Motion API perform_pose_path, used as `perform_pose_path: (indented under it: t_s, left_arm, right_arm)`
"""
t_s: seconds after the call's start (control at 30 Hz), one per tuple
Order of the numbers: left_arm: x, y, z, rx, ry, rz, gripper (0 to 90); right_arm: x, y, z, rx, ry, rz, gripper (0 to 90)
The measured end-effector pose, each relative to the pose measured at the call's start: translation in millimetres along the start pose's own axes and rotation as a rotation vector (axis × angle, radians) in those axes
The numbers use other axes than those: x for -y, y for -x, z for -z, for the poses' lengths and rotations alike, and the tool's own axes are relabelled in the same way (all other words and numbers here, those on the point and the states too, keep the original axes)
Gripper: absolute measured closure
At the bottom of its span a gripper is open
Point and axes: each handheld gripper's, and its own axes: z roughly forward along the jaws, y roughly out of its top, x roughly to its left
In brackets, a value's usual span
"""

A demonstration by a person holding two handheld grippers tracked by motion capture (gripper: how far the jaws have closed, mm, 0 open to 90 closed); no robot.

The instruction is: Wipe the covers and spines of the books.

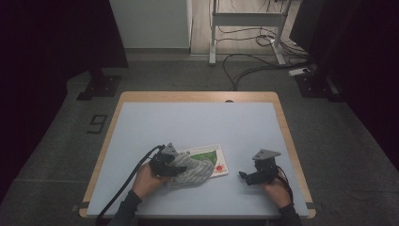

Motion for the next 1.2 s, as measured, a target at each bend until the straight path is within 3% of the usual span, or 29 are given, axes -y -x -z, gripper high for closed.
perform_pose_path:
  t_s: [0.3, 0.53, 1.2]
  left_arm:
    - [8.0, 14.2, 3.6, 0.005, 0.003, -0.018, 62.0]
    - [3.5, 14.3, -3.1, 0.022, 0.02, -0.01, 61.8]
    - [-42.7, 34.4, -42.3, 0.049, -0.006, -0.084, 61.8]
  right_arm:
    - [0.0, 0.2, 0.0, 0.0, -0.001, 0.001, 0.0]
    - [-0.1, 0.4, -0.2, 0.0, -0.001, 0.0, 0.0]
    - [-0.1, 0.4, -0.2, 0.0, -0.001, -0.001, 0.0]
